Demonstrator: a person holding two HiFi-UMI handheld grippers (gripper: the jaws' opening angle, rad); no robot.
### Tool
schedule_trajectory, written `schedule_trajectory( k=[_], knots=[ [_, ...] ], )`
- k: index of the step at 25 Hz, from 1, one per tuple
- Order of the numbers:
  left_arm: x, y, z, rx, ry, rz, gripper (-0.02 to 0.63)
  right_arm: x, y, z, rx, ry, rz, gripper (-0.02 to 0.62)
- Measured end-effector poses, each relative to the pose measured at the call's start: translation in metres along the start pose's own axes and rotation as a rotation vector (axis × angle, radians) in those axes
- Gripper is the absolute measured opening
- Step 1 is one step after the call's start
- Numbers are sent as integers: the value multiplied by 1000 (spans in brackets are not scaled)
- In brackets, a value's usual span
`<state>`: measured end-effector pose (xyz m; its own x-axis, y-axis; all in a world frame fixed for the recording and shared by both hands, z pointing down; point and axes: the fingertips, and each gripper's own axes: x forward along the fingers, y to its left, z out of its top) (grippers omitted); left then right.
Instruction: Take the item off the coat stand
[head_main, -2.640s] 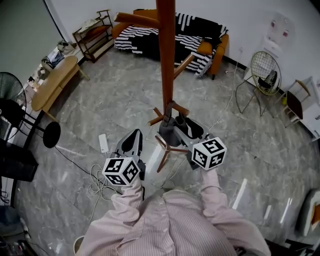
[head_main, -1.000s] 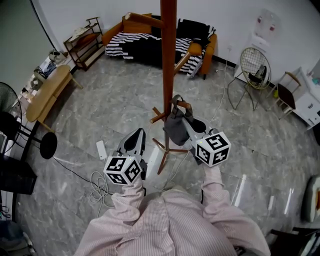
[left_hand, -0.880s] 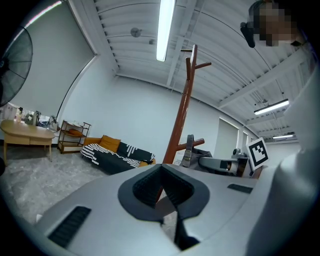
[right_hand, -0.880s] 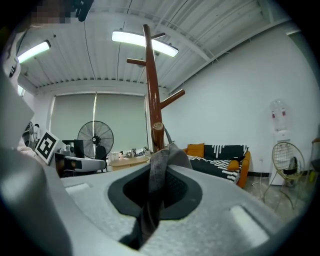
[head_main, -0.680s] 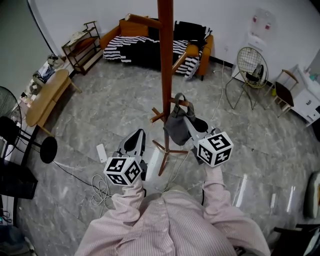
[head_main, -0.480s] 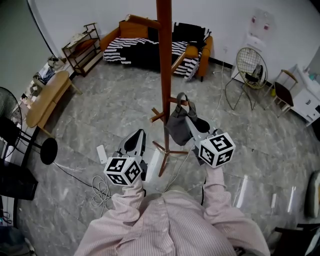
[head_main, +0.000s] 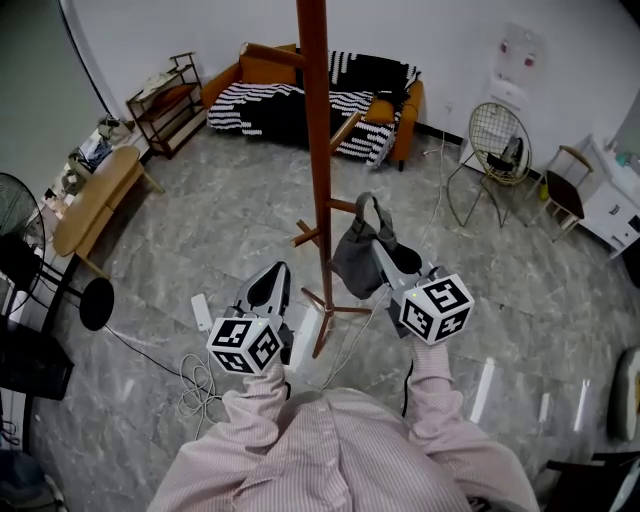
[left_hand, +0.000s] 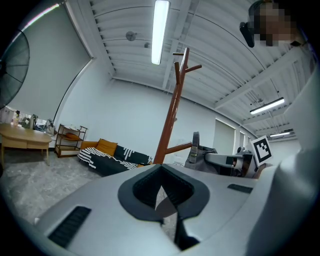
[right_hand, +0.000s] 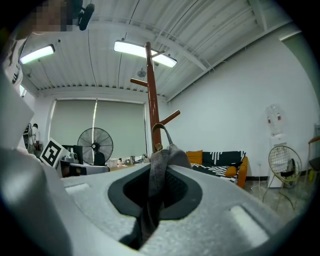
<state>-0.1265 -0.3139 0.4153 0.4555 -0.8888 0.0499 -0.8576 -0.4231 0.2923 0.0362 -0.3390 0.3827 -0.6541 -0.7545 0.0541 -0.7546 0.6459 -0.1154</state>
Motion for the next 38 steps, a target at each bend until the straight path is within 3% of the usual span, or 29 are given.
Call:
schedule_trajectory(
  k=[14, 29, 38],
  knots=[
    [-10, -46, -12, 47, 31, -17, 2, -64, -22, -11, 50, -66, -50, 22],
    [-31, -65, -23, 92, 31, -54, 2, -106, -25, -54, 108, -52, -84, 22],
    [-34, -57, -23, 136, 27, -12, 2, -110, -25, -59, 116, -36, -105, 21]
  ],
)
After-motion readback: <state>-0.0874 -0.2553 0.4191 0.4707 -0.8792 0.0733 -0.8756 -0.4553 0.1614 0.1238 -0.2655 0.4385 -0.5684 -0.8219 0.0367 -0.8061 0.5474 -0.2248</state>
